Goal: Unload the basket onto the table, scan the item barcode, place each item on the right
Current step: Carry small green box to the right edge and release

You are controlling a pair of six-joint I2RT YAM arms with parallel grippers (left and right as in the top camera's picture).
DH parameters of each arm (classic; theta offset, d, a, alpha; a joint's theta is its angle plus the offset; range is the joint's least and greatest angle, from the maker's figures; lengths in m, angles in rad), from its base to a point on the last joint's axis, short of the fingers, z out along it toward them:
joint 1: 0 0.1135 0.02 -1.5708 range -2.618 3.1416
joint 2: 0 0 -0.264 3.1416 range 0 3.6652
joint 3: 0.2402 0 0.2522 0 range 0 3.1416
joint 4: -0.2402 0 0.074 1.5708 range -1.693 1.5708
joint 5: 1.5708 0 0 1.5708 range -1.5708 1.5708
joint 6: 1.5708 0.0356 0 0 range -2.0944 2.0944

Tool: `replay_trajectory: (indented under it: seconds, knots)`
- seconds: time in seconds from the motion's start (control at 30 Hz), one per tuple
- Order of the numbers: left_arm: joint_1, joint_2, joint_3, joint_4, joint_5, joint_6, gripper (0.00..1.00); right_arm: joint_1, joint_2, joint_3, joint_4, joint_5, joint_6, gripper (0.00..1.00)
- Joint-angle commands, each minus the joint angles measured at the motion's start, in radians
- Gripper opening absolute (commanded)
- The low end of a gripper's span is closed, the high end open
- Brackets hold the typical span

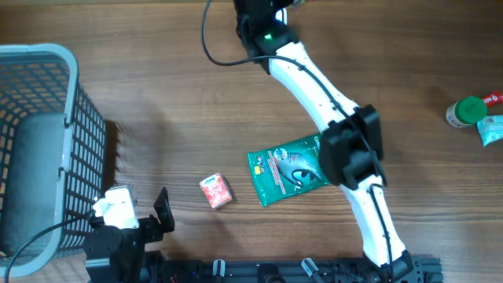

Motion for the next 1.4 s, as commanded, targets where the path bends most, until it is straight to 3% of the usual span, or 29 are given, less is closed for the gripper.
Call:
replay_trajectory:
  seconds: [0.0, 0.37, 0.53, 0.7, 0.83, 0.97, 1.1, 1.23, 1.27, 1.33, 1.37]
  knots:
    - [0.002, -0.007, -0.005, 0.002, 0.012, -0.005, 1.0, 0.024, 0.103, 0.0, 0.006, 0.051, -0.1, 0.27]
    - [0.002, -0.007, -0.005, 0.003, 0.012, -0.005, 1.0, 0.056, 0.129, -0.002, 0.035, 0.121, -0.104, 0.25]
    - [0.002, -0.007, -0.005, 0.003, 0.012, -0.005, 1.0, -0.038, 0.107, -0.002, 0.028, 0.24, -0.099, 0.24]
    - [0.002, -0.007, -0.005, 0.003, 0.012, -0.005, 1.0, -0.247, 0.076, -0.002, -0.001, 0.383, 0.036, 0.22]
    - [0.002, -0.007, -0.005, 0.003, 0.012, -0.005, 1.0, -0.417, 0.029, -0.002, -0.298, 0.374, 0.345, 0.21]
    - [0.002, -0.007, -0.005, 0.003, 0.012, -0.005, 1.0, -0.629, 0.011, -0.002, -0.747, 0.254, 0.73, 0.21]
    - [0.002, -0.007, -0.005, 0.003, 0.012, -0.005, 1.0, -0.849, 0.011, -0.002, -1.014, -0.069, 0.997, 0.17]
    - [0.002, -0.007, -0.005, 0.002, 0.012, -0.005, 1.0, -1.041, 0.011, -0.002, -1.067, -0.364, 1.048, 0.2]
    - [0.002, -0.007, -0.005, 0.002, 0.012, -0.005, 1.0, -1.083, 0.011, -0.002, -1.074, -0.422, 1.046, 0.29]
    - [0.002, -0.007, -0.005, 0.003, 0.012, -0.005, 1.0, -1.129, 0.006, -0.002, -1.08, -0.479, 1.046, 0.31]
    - [0.002, -0.007, -0.005, 0.003, 0.012, -0.005, 1.0, -1.144, 0.004, 0.002, -1.077, -0.503, 1.046, 0.38]
